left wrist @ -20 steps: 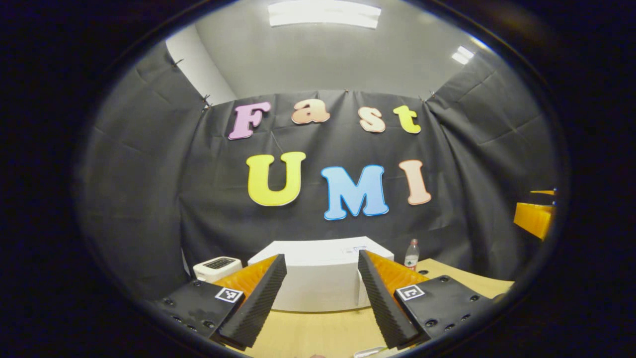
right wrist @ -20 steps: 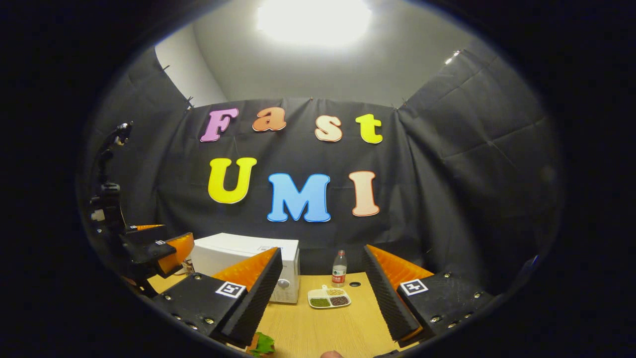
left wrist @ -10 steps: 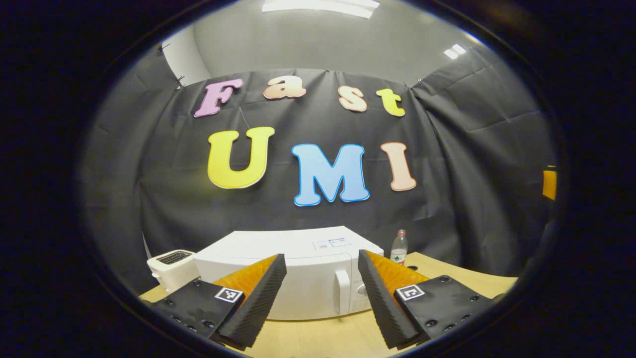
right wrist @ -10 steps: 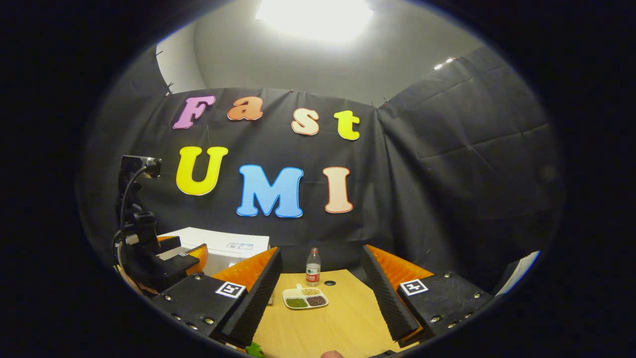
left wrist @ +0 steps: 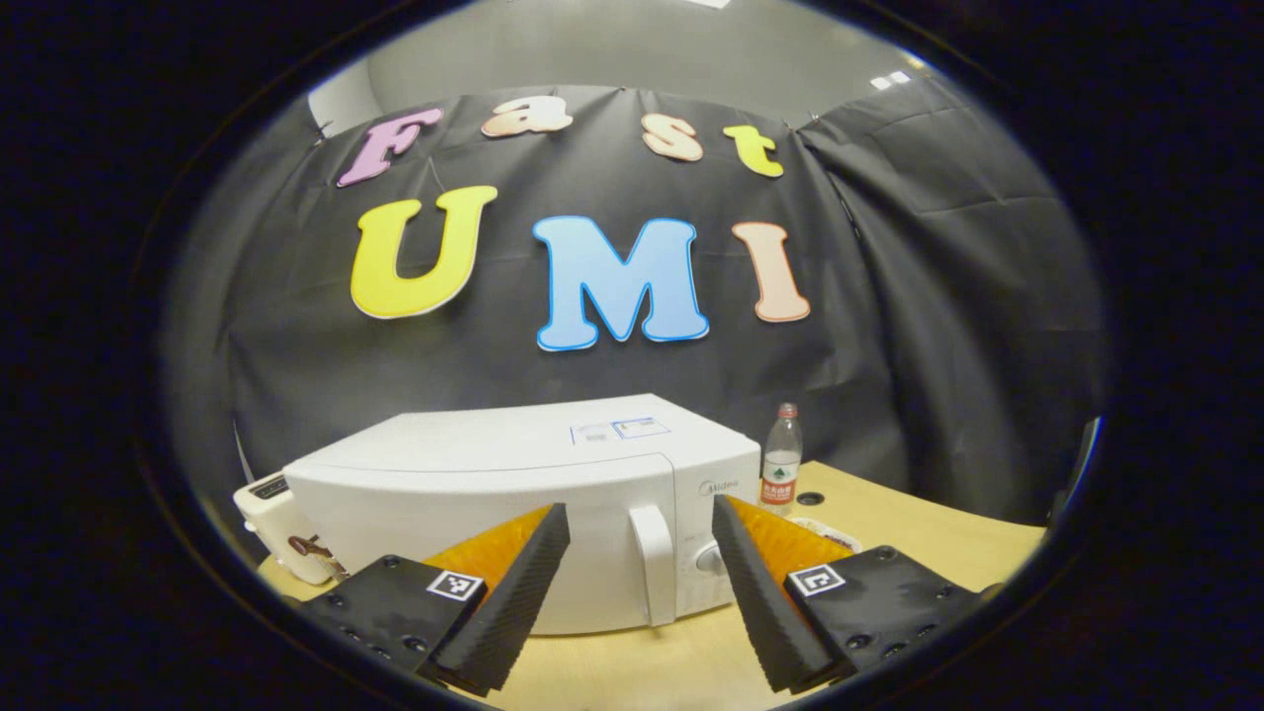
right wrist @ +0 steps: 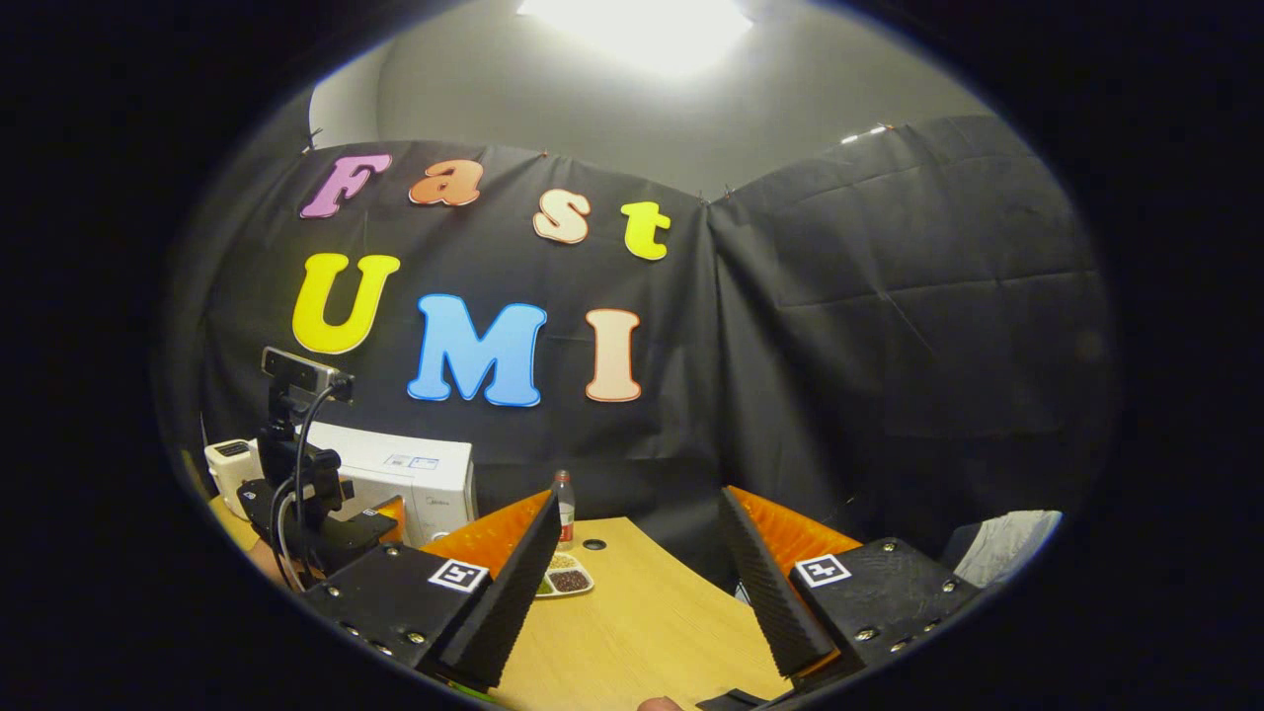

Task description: Open the microwave oven with the left hand, put the food in, and close the microwave oven.

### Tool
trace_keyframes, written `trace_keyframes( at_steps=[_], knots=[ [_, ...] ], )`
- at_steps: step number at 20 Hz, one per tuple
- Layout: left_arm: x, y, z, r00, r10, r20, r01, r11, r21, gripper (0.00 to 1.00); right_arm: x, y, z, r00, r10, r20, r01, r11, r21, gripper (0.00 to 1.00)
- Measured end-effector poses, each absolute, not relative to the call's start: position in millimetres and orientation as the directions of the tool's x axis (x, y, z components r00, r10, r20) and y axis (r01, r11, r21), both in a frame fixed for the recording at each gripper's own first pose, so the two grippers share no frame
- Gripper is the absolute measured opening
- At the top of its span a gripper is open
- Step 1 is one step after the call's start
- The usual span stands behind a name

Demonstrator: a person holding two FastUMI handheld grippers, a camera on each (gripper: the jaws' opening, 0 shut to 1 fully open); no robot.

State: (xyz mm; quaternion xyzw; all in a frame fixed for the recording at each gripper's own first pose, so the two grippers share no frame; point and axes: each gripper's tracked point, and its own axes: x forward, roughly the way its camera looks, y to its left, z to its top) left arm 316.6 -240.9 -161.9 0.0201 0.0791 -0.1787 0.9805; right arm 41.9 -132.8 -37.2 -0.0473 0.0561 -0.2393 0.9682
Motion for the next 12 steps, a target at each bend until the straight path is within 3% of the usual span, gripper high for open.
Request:
trace_keyframes(
  at_steps=[1,2,6,8,9,12],
  knots=[
    [321.5,-243.1,-173.4,0.92,-0.346,-0.183,0.355,0.935,0.018,0.99,39.8,-134.6,-37.7,0.872,-0.482,-0.089,0.47,0.873,-0.126,0.97],
    [326.1,-246.1,-183.6,0.916,-0.347,-0.203,0.358,0.934,0.021,0.94,37.8,-136.9,-38.0,0.864,-0.496,-0.09,0.483,0.866,-0.132,0.97],
    [340.8,-254.8,-211.2,0.902,-0.348,-0.257,0.367,0.93,0.031,0.87,32.1,-143.2,-45.4,0.836,-0.537,-0.113,0.519,0.84,-0.16,0.97],
    [345.0,-258.6,-217.8,0.9,-0.346,-0.266,0.369,0.929,0.041,0.72,29.8,-144.1,-45.3,0.827,-0.551,-0.116,0.529,0.831,-0.174,0.97],
    [347.2,-261.0,-219.6,0.898,-0.35,-0.268,0.373,0.927,0.042,0.73,29.0,-144.6,-44.8,0.823,-0.557,-0.114,0.535,0.826,-0.177,0.97],
    [347.4,-260.7,-222.0,0.899,-0.343,-0.272,0.368,0.929,0.044,0.5,26.8,-148.0,-47.7,0.812,-0.571,-0.119,0.547,0.816,-0.185,0.97]
  ],
)
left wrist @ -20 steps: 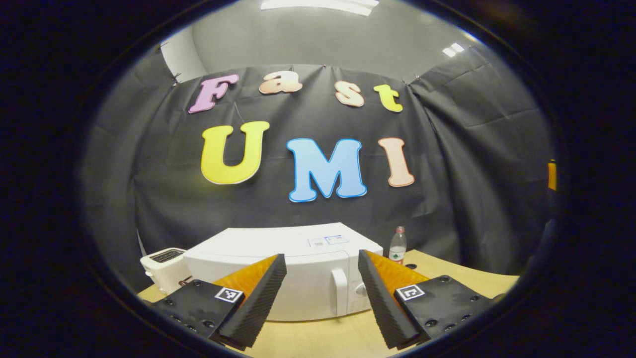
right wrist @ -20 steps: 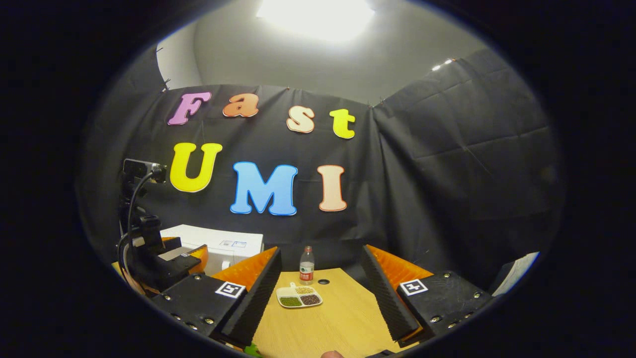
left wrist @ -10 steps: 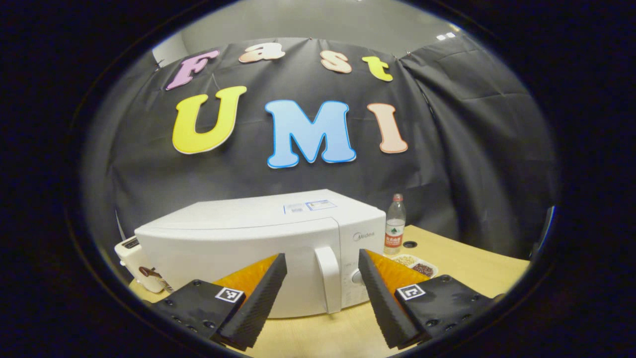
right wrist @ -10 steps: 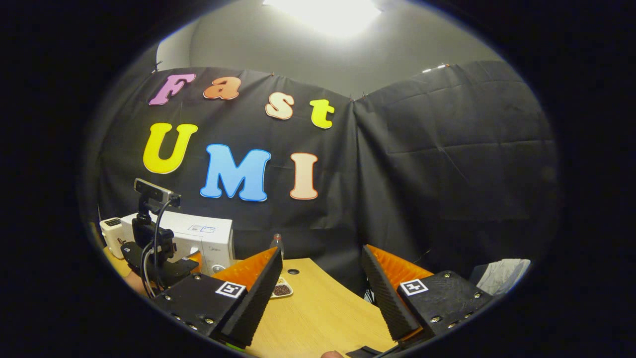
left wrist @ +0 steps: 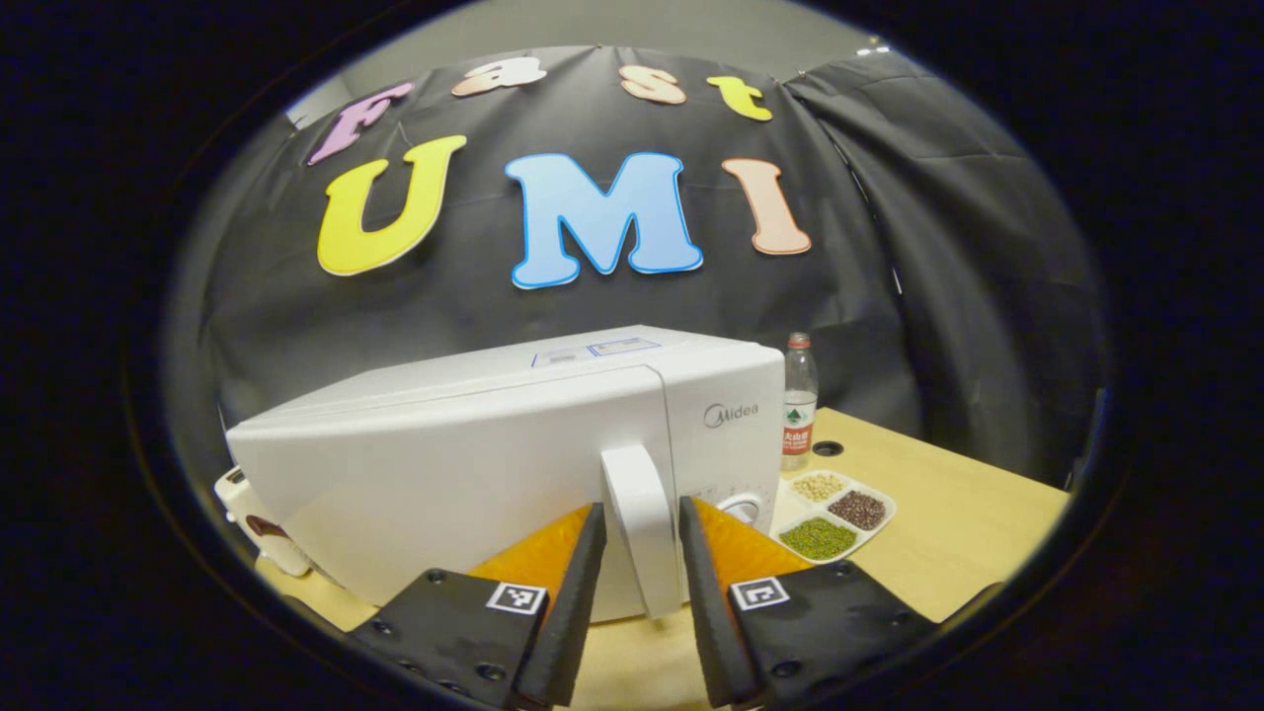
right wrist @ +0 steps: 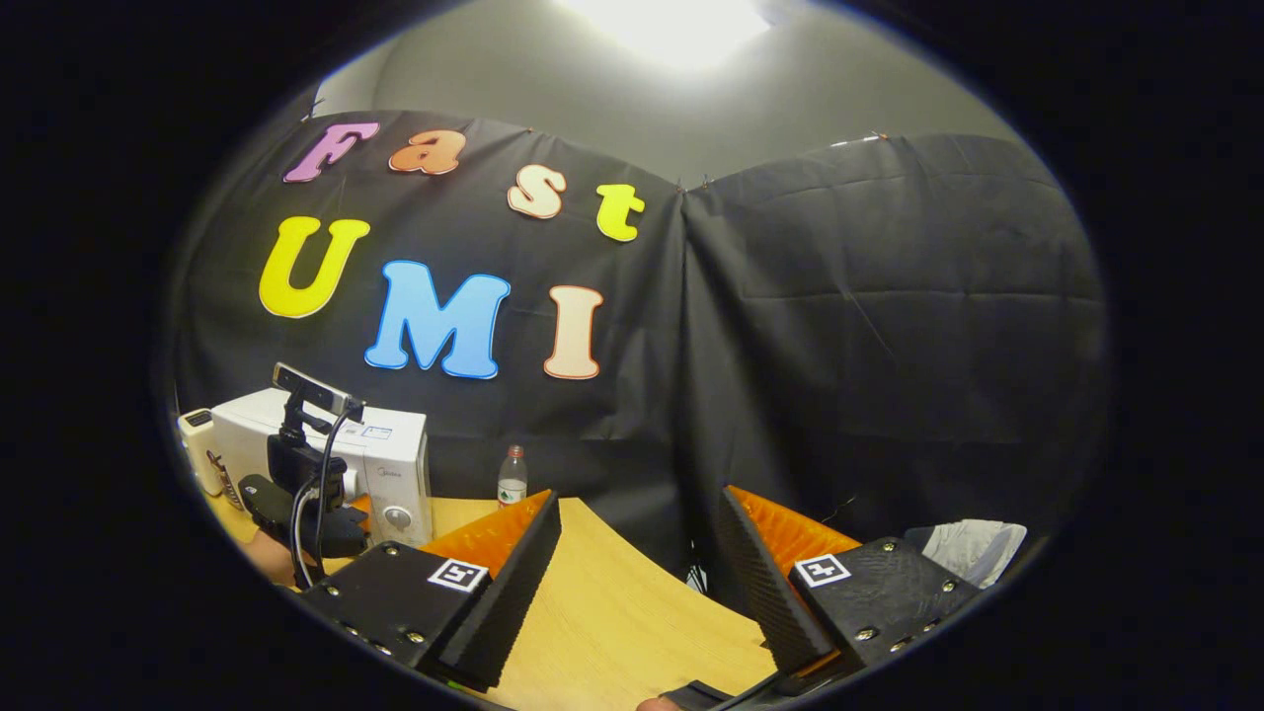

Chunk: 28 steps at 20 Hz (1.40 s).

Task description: Open the microwave oven with the left hand, put the food in, and close the microwave oven.

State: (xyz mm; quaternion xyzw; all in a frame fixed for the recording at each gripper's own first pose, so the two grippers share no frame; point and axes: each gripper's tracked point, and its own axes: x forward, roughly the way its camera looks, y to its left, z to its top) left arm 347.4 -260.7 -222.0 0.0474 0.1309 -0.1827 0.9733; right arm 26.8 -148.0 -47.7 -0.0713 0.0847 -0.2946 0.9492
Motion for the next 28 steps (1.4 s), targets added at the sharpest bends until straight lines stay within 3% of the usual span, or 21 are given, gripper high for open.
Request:
trace_keyframes(
  at_steps=[1,6,7,10,11,12,15,17,21,22,23,28],
  knots=[
    [348.1,-261.9,-220.7,0.899,-0.346,-0.27,0.369,0.929,0.038,0.39,26.9,-148.0,-48.8,0.81,-0.574,-0.121,0.549,0.815,-0.185,0.97],
    [344.6,-264.9,-219.9,0.894,-0.353,-0.277,0.374,0.927,0.027,0.34,22.1,-146.8,-49.0,0.809,-0.575,-0.124,0.548,0.814,-0.193,0.97],
    [342.7,-264.5,-222.0,0.894,-0.342,-0.291,0.369,0.929,0.043,0.24,22.0,-146.0,-49.7,0.81,-0.573,-0.126,0.546,0.815,-0.193,0.97],
    [343.0,-262.3,-218.1,0.892,-0.343,-0.294,0.362,0.932,0.009,0.16,21.4,-143.6,-50.9,0.816,-0.563,-0.128,0.539,0.822,-0.182,0.97],
    [342.2,-262.4,-219.2,0.892,-0.349,-0.288,0.361,0.933,-0.014,0.17,21.5,-140.9,-49.0,0.822,-0.556,-0.123,0.533,0.827,-0.178,0.97],
    [342.9,-261.7,-218.9,0.89,-0.351,-0.291,0.363,0.932,-0.015,0.11,21.5,-139.4,-48.2,0.828,-0.547,-0.122,0.524,0.833,-0.179,0.97],
    [343.9,-262.0,-219.2,0.888,-0.345,-0.304,0.355,0.935,-0.024,0.12,25.3,-136.0,-39.2,0.857,-0.505,-0.096,0.479,0.852,-0.212,0.97],
    [341.5,-260.8,-218.6,0.887,-0.334,-0.317,0.346,0.938,-0.02,0.08,28.4,-140.1,-33.9,0.867,-0.491,-0.084,0.463,0.856,-0.229,0.97],
    [297.0,-248.3,-216.1,0.895,-0.331,-0.298,0.347,0.938,0.001,0.07,31.9,-138.8,-33.4,0.892,-0.443,-0.087,0.42,0.885,-0.202,0.97],
    [292.2,-246.5,-214.4,0.892,-0.341,-0.296,0.355,0.935,-0.006,0.12,32.7,-136.6,-35.1,0.901,-0.425,-0.09,0.403,0.895,-0.191,0.97],
    [287.4,-244.7,-216.6,0.884,-0.348,-0.313,0.359,0.933,-0.021,0.07,34.2,-137.5,-36.5,0.905,-0.415,-0.092,0.393,0.9,-0.188,0.97],
    [253.4,-226.3,-211.9,0.883,-0.337,-0.328,0.343,0.938,-0.04,0.08,32.7,-123.7,-36.5,0.939,-0.331,-0.089,0.319,0.939,-0.13,0.97]
  ],
)
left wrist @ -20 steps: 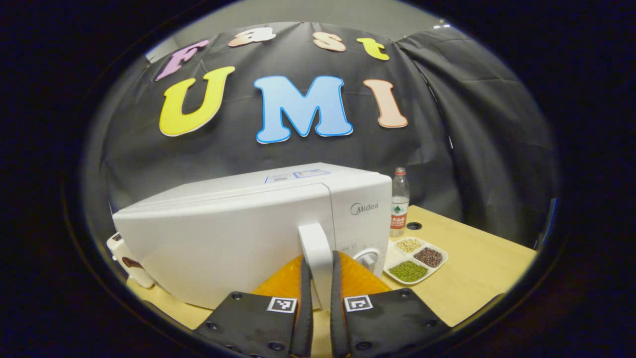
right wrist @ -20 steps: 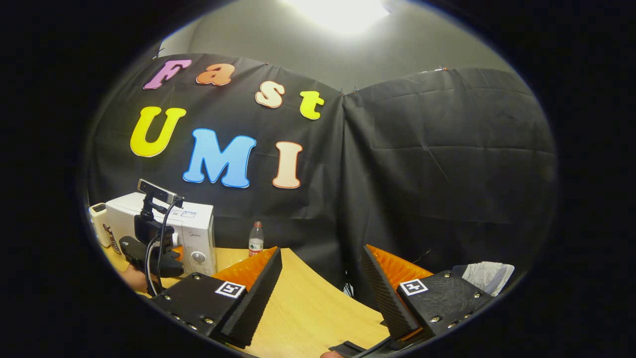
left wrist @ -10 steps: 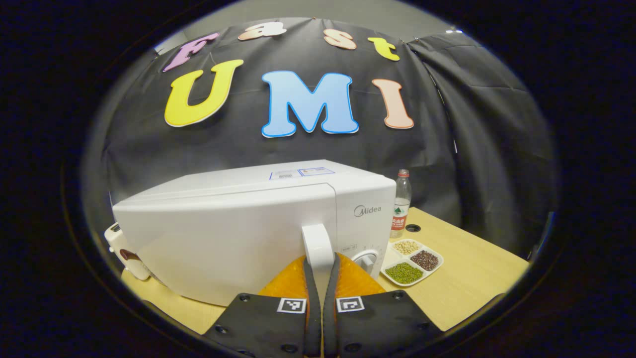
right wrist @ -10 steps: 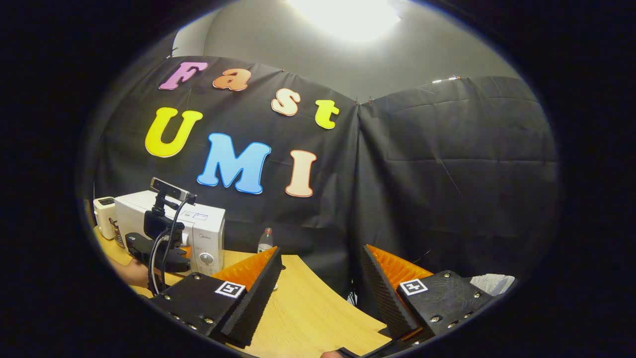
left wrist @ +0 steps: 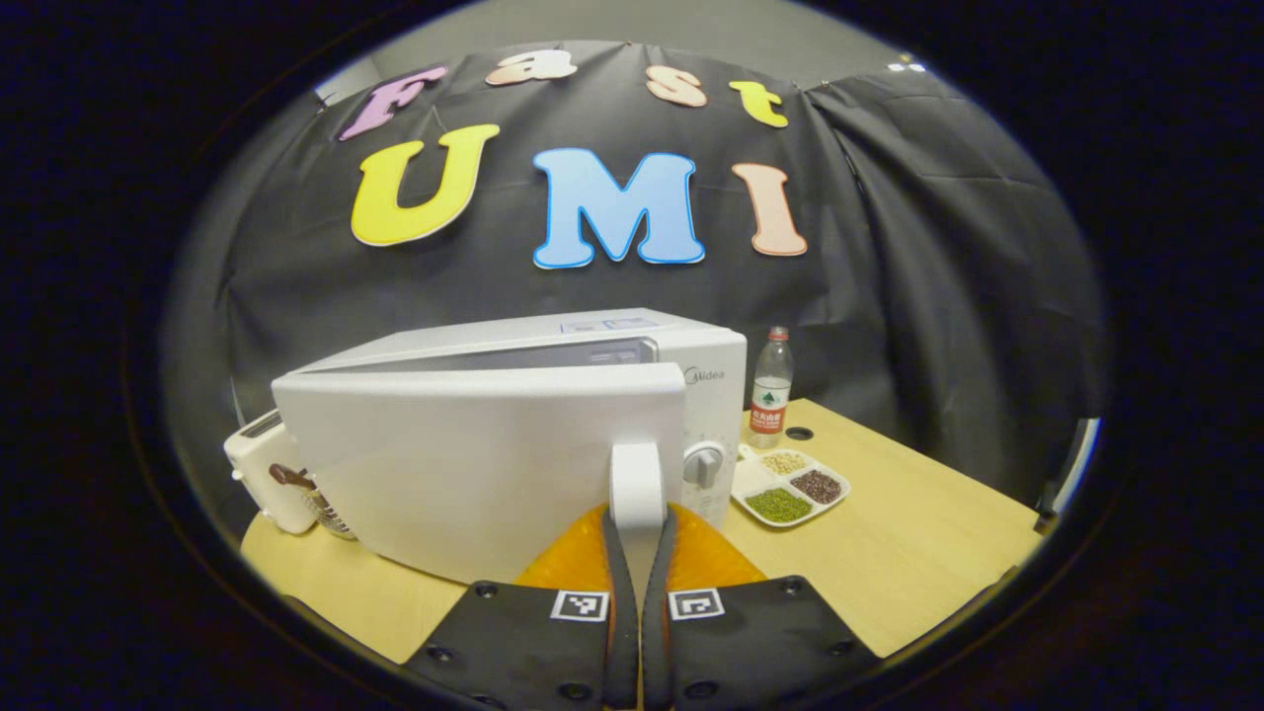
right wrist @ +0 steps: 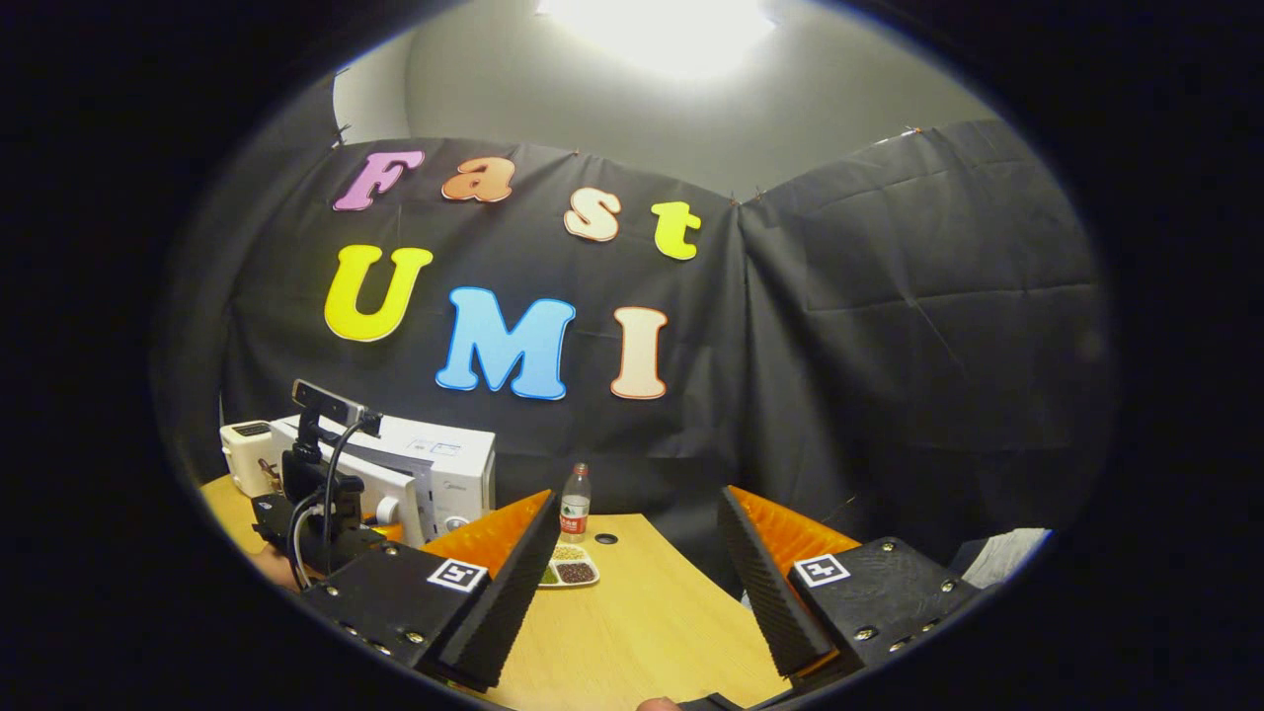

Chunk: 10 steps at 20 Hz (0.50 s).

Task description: Open the microwave oven with the left hand, put the food in, and close the microwave oven.

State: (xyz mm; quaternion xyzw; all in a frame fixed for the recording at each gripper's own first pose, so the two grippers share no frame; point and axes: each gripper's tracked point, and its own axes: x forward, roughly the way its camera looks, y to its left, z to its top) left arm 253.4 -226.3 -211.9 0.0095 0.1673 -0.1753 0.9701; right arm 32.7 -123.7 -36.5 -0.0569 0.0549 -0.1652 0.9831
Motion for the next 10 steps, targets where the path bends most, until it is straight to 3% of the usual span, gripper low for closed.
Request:
trace_keyframes(
  at_steps=[10],
  knots=[
    [178.1,-165.9,-206.9,0.904,-0.229,-0.36,0.235,0.972,-0.027,0.08,7.0,-101.5,-31.8,0.987,-0.145,-0.07,0.141,0.988,-0.058,0.97]
  ],
)
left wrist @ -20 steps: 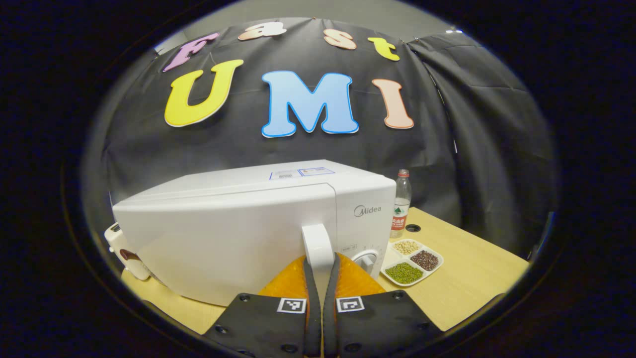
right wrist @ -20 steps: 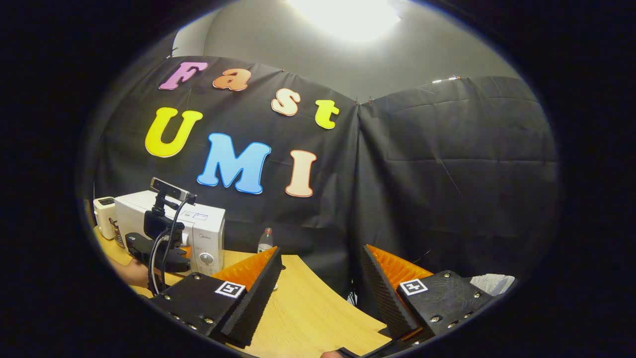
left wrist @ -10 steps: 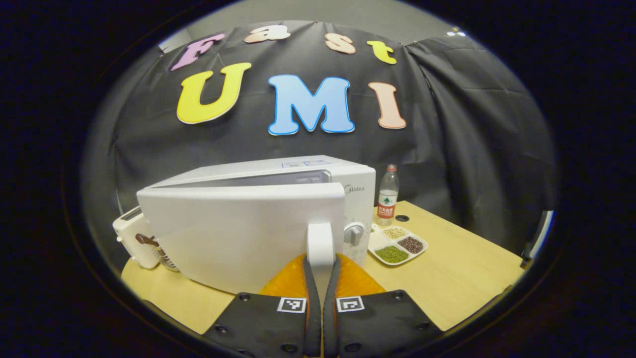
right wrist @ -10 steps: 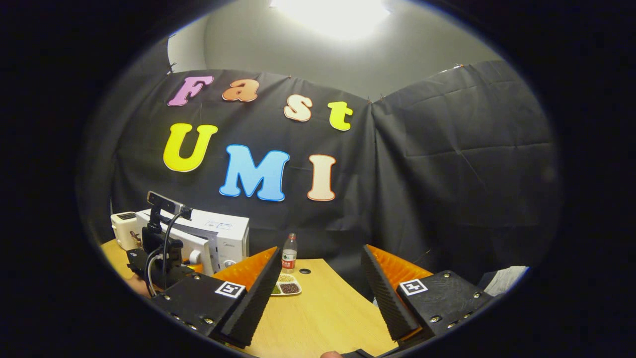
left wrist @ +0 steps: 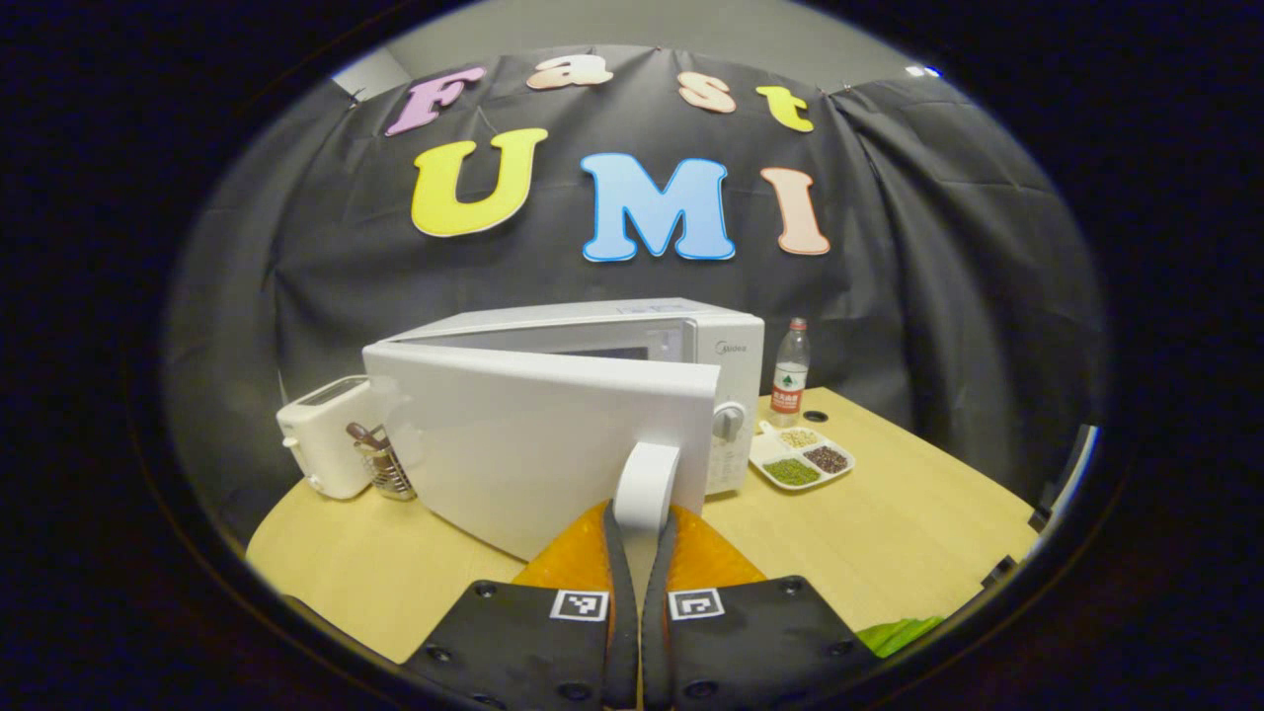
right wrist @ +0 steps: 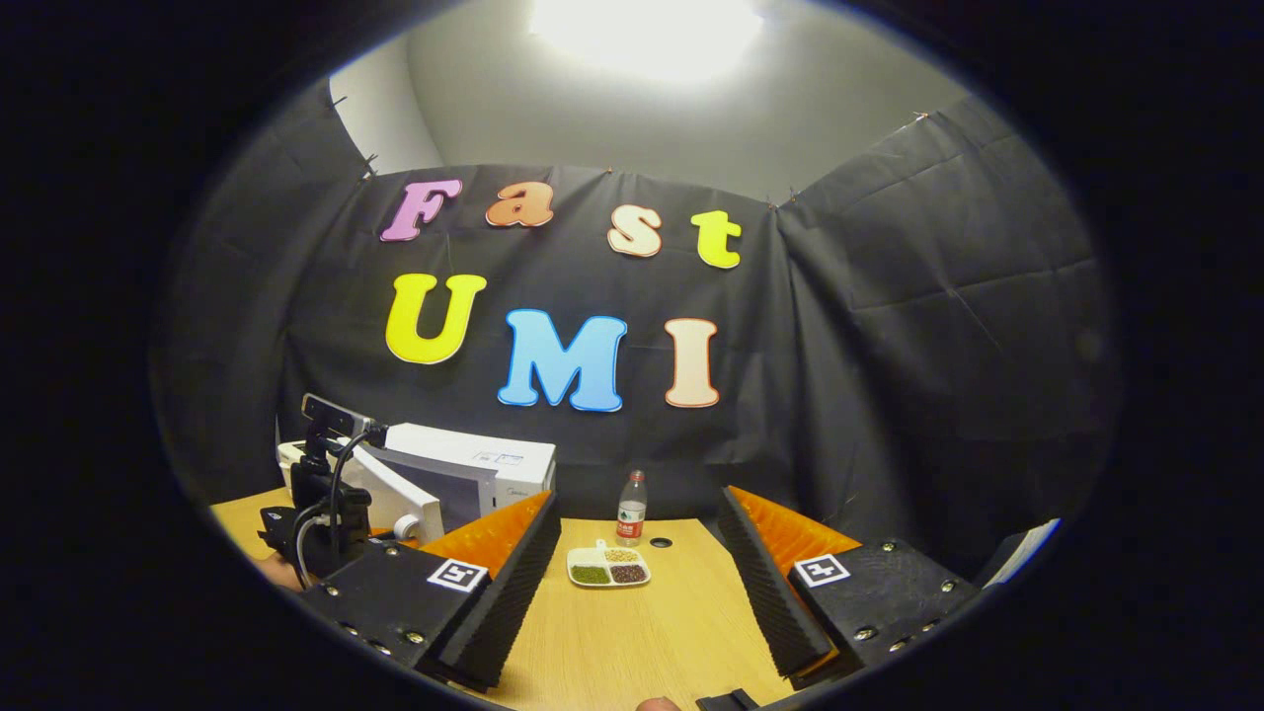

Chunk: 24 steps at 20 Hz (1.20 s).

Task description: Open the microwave oven with the left hand, put the food in, and close the microwave oven.

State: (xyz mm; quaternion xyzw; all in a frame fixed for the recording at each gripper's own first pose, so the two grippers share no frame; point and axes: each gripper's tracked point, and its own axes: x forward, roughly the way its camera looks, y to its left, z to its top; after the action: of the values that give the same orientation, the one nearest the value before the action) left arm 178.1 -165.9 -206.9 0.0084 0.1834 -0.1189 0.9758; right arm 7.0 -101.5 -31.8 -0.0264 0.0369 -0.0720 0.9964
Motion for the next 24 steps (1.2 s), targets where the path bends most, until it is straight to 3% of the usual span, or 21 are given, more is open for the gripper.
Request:
trace_keyframes(
  at_steps=[2,3,6,7,8,9,10,12,24],
  knots=[
    [164.9,-148.2,-205.3,0.911,-0.19,-0.365,0.2,0.98,-0.012,0.12,1.0,-93.1,-36.0,0.992,-0.095,-0.081,0.092,0.995,-0.042,0.97],
    [156.7,-139.8,-204.9,0.913,-0.173,-0.369,0.182,0.983,-0.012,0.08,-2.5,-87.9,-36.5,0.994,-0.064,-0.087,0.062,0.997,-0.035,0.97],
    [138.1,-112.5,-205.7,0.92,-0.111,-0.377,0.114,0.993,-0.014,0.08,-5.3,-75.6,-33.6,0.996,0.006,-0.085,-0.009,0.999,-0.037,0.97],
    [132.6,-103.1,-204.8,0.921,-0.094,-0.377,0.098,0.995,-0.008,0.12,-5.1,-71.9,-31.2,0.996,0.022,-0.082,-0.025,0.999,-0.031,0.97],
    [127.1,-94.7,-206.9,0.922,-0.081,-0.38,0.085,0.996,-0.005,0.08,-5.1,-65.8,-29.7,0.996,0.039,-0.075,-0.041,0.999,-0.021,0.97],
    [122.5,-86.2,-206.2,0.922,-0.071,-0.382,0.074,0.997,-0.007,0.12,-3.1,-59.6,-27.4,0.996,0.056,-0.069,-0.057,0.998,-0.012,0.97],
    [117.9,-78.2,-207.5,0.921,-0.065,-0.383,0.067,0.998,-0.009,0.08,-0.5,-53.0,-26.9,0.995,0.069,-0.066,-0.069,0.998,-0.008,0.97],
    [110.9,-63.2,-208.2,0.922,-0.058,-0.384,0.058,0.998,-0.011,0.08,4.6,-40.6,-28.0,0.994,0.089,-0.069,-0.088,0.996,0.003,0.97],
    [83.3,33.8,-214.6,0.918,-0.068,-0.392,0.059,0.998,-0.033,0.08,21.5,43.6,-31.6,0.991,0.089,-0.096,-0.085,0.995,0.044,0.97]
  ],
)
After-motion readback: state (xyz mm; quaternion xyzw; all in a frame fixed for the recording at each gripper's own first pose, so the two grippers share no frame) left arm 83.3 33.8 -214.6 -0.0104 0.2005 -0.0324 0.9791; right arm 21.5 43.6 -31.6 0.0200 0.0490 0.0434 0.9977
